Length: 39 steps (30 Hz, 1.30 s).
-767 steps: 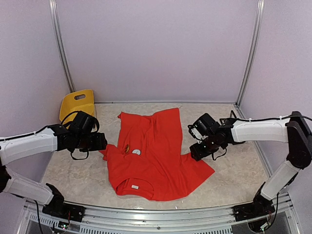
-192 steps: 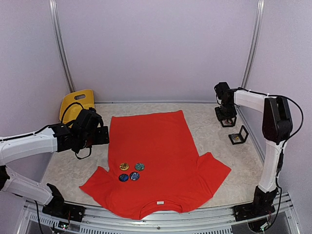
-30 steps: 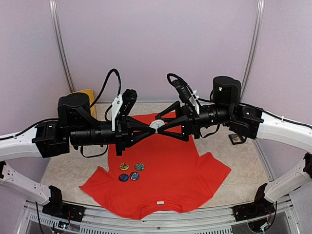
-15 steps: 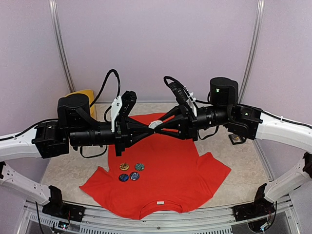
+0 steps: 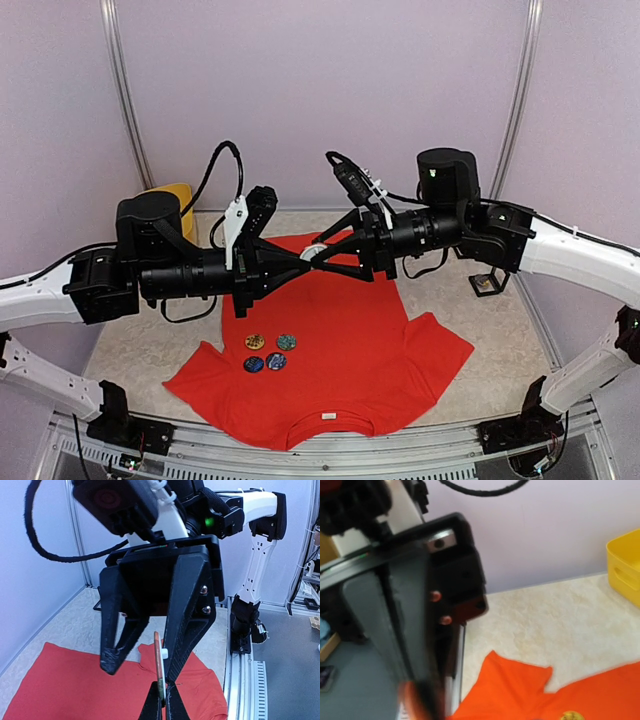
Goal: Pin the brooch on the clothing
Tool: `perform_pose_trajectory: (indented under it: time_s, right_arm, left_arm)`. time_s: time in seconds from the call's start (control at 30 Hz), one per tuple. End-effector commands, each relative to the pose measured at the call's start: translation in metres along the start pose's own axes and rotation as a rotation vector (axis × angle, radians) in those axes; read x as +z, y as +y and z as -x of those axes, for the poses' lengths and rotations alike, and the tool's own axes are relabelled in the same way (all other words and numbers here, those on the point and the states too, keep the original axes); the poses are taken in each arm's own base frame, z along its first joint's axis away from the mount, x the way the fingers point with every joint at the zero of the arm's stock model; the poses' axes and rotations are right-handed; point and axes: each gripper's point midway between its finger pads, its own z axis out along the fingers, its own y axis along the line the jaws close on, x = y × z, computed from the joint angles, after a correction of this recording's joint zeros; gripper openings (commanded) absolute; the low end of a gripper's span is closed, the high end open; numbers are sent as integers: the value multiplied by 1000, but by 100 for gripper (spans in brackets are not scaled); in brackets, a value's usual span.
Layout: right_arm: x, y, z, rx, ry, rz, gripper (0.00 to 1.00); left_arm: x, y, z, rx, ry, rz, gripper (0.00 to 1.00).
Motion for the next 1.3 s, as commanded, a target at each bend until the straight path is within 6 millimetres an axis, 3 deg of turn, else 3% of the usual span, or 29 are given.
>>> perform_pose_trajectory:
  time_s: [0.0,0.23,0.4,0.57,0.7,0.83,1.0,1.17,1.27]
  right_arm:
    - [6,-23,-8,10,34,-102,57]
    - [2,-11,-11,-20,60,-50,74]
    - [-6,36,-12,-104,73,156,94]
    - [-21,52,-5,-164,27,168,96]
    - [-27,42,6,-171,-20,71,84]
    - [-27,29,12,-162,-43,-4,48]
    - [-22,26,9,-134,-42,-2,32]
    - [-18,26,3,-121,-21,15,38]
    - [-14,23,-2,-109,-8,15,34]
  left_arm:
    - [-1,-29,5,30,-38,-134,0]
    - [-3,-25,5,23,-52,-108,0]
    - [-4,-13,1,16,-40,-37,0]
    - [-3,-10,-3,6,-31,-18,0]
    - [-4,-9,-2,11,-33,-16,0]
    - [-4,-9,-1,7,-33,-14,0]
    - [-5,-11,0,3,-40,-22,0]
    - [-6,-10,0,2,-43,-19,0]
    - [-6,-11,1,3,-46,-24,0]
